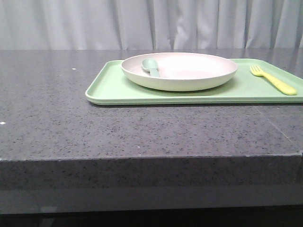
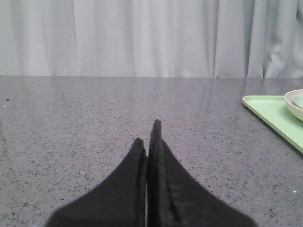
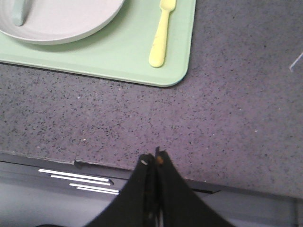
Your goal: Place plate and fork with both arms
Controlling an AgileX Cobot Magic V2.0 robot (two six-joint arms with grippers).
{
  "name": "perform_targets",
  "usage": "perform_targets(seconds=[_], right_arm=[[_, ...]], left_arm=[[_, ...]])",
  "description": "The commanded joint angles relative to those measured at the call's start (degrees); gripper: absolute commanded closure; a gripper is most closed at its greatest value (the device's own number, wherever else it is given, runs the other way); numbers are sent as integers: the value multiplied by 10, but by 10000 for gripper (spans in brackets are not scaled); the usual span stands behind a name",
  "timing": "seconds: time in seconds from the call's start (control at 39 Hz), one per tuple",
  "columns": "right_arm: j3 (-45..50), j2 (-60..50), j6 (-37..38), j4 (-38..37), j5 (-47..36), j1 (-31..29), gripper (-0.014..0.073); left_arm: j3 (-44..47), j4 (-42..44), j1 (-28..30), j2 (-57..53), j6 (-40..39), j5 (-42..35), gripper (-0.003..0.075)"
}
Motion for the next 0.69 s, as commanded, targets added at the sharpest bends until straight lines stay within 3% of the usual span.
perform_targets(seconds=[0.0, 0.36, 0.67], right_arm=[[30, -48, -8, -25, -76, -1, 662], [344, -270, -8, -11, -421, -25, 662], [447, -334, -7, 9, -545, -58, 662]], left_arm=[[1, 0, -5, -12, -6, -46, 738], [1, 0, -5, -12, -6, -46, 738], [1, 0, -5, -12, -6, -46, 738]])
